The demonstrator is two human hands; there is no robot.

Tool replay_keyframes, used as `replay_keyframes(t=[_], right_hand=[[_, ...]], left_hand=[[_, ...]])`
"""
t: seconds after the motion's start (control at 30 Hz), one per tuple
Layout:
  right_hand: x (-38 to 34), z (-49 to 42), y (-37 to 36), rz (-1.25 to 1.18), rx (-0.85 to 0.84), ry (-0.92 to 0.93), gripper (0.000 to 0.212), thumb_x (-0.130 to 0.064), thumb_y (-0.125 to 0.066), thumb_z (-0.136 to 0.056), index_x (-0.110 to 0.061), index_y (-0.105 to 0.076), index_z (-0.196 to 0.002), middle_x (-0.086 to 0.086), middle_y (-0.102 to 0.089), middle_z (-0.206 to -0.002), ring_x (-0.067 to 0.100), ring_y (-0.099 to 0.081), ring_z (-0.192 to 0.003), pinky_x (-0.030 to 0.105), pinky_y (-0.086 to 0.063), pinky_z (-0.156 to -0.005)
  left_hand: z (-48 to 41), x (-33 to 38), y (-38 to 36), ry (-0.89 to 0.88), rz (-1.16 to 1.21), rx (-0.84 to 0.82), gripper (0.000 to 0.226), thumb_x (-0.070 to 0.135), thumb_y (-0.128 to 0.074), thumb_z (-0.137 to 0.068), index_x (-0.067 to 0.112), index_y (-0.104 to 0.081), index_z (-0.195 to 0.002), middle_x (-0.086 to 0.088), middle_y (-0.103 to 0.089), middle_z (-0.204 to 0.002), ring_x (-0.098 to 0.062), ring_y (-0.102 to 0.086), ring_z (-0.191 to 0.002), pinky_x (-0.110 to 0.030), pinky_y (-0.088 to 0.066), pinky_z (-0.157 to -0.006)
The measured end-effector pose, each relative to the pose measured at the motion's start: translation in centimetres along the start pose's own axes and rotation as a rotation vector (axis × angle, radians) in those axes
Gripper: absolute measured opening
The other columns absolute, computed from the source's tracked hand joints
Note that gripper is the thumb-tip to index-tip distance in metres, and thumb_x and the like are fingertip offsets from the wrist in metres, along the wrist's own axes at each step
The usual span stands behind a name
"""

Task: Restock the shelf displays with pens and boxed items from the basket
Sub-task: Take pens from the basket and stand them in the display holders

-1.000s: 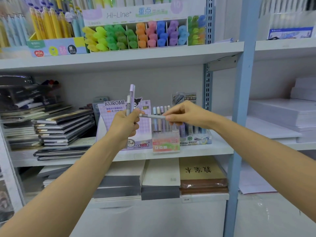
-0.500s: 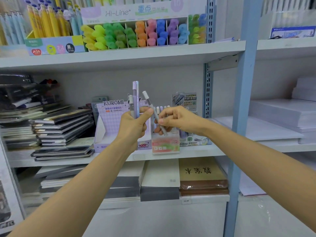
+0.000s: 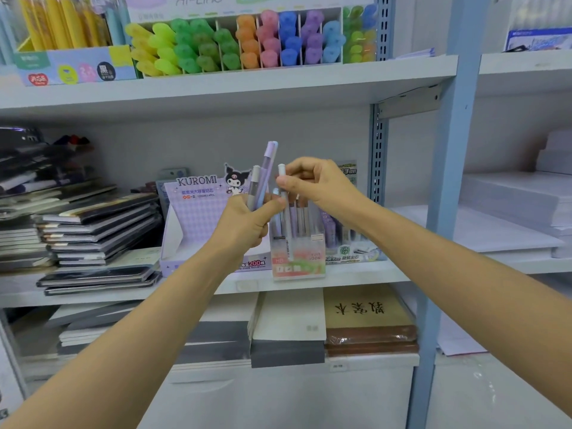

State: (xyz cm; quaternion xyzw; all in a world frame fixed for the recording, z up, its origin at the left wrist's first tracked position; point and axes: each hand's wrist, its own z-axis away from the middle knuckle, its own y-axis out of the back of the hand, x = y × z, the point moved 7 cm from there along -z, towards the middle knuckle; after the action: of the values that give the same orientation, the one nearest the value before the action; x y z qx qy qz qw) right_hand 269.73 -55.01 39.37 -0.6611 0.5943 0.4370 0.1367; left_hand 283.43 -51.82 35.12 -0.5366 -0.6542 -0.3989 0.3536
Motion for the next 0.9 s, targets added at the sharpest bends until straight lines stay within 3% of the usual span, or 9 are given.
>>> replay_keyframes(t=[0.13, 0.23, 0.3, 0.4, 0.5, 0.63, 0.73, 0.9], right_hand=[[-0.1, -0.4, 0.3, -0.01, 0.038, 0.04, 0.018, -0.013, -0.062, -0.093, 0.001, -0.064, -0.105, 0.008, -0.068, -0.083, 0.011, -0.063, -0.067, 0.026, -0.054, -0.064], [0.1, -0.7, 2.6, -0.044, 0.23, 0.067, 0.015, -0.009, -0.058, -0.095, 0.0, -0.062, -0.107, 0.011, -0.068, -0.088, 0.013, -0.065, -0.072, 0.025, -0.055, -0.065], [0.8, -1.0, 3.6, -0.013, 0.299, 0.043, 0.016, -0.01, -0.058, -0.095, -0.001, -0.061, -0.108, 0.016, -0.069, -0.095, 0.016, -0.068, -0.077, 0.027, -0.056, -0.068], [2.6, -1.1, 3.4, 0.111, 0.282, -0.009, 0.014, -0.01, -0.059, -0.095, -0.003, -0.063, -0.106, 0.018, -0.069, -0.097, 0.027, -0.07, -0.086, 0.029, -0.058, -0.07], [4.2, -1.0, 2.7, 0.226, 0.266, -0.023, 0.011, -0.01, -0.061, -0.094, -0.004, -0.065, -0.103, 0.017, -0.069, -0.096, 0.03, -0.068, -0.09, 0.033, -0.06, -0.073], [5.5, -1.1, 2.0, 0.306, 0.179, -0.029, 0.009, -0.011, -0.063, -0.092, -0.008, -0.066, -0.1, 0.006, -0.071, -0.091, 0.023, -0.07, -0.087, 0.031, -0.06, -0.075], [5.6, -1.5, 1.5, 0.367, 0.075, -0.004, 0.009, -0.009, -0.061, -0.093, -0.005, -0.065, -0.1, 0.008, -0.073, -0.089, 0.016, -0.071, -0.081, 0.031, -0.059, -0.078], [5.6, -2.2, 1.4, 0.416, 0.134, 0.007, 0.023, -0.01, -0.062, -0.093, -0.017, -0.053, -0.113, 0.003, -0.067, -0.079, 0.02, -0.067, -0.076, 0.031, -0.056, -0.073]], left_hand=[[-0.5, -0.7, 0.3, 0.053, 0.019, -0.011, 0.024, 0.034, -0.063, -0.092, 0.013, -0.053, -0.087, 0.009, -0.026, -0.051, -0.009, -0.019, -0.042, -0.018, -0.019, -0.036], [-0.7, -2.3, 0.9, 0.251, 0.192, 0.018, 0.046, 0.057, -0.039, -0.094, 0.015, -0.052, -0.079, 0.007, -0.029, -0.054, -0.01, -0.017, -0.043, -0.018, -0.014, -0.038], [-0.9, -2.9, 1.1, 0.278, 0.236, 0.019, 0.042, 0.05, -0.032, -0.093, 0.016, -0.05, -0.076, 0.004, -0.031, -0.057, -0.011, -0.018, -0.044, -0.018, -0.014, -0.038], [-1.1, -3.4, 1.1, 0.242, 0.166, 0.026, 0.023, 0.036, -0.041, -0.093, 0.018, -0.047, -0.08, 0.005, -0.032, -0.059, -0.01, -0.02, -0.043, -0.019, -0.017, -0.036], [-1.3, -3.8, 1.1, 0.19, 0.135, 0.022, 0.023, 0.037, -0.045, -0.097, 0.018, -0.047, -0.085, 0.006, -0.031, -0.061, -0.01, -0.021, -0.046, -0.019, -0.019, -0.037], [-1.2, -4.2, 1.3, 0.136, 0.129, 0.006, 0.031, 0.045, -0.048, -0.098, 0.017, -0.041, -0.087, 0.008, -0.034, -0.062, -0.009, -0.026, -0.048, -0.018, -0.024, -0.039], [-1.2, -4.3, 1.2, 0.118, 0.115, 0.004, 0.032, 0.047, -0.049, -0.097, 0.017, -0.04, -0.091, 0.006, -0.037, -0.068, -0.009, -0.028, -0.05, -0.019, -0.025, -0.041], [-1.1, -4.5, 1.0, 0.105, 0.117, 0.0, 0.023, 0.042, -0.048, -0.099, 0.021, -0.048, -0.092, 0.003, -0.043, -0.074, -0.009, -0.032, -0.054, -0.019, -0.027, -0.042]])
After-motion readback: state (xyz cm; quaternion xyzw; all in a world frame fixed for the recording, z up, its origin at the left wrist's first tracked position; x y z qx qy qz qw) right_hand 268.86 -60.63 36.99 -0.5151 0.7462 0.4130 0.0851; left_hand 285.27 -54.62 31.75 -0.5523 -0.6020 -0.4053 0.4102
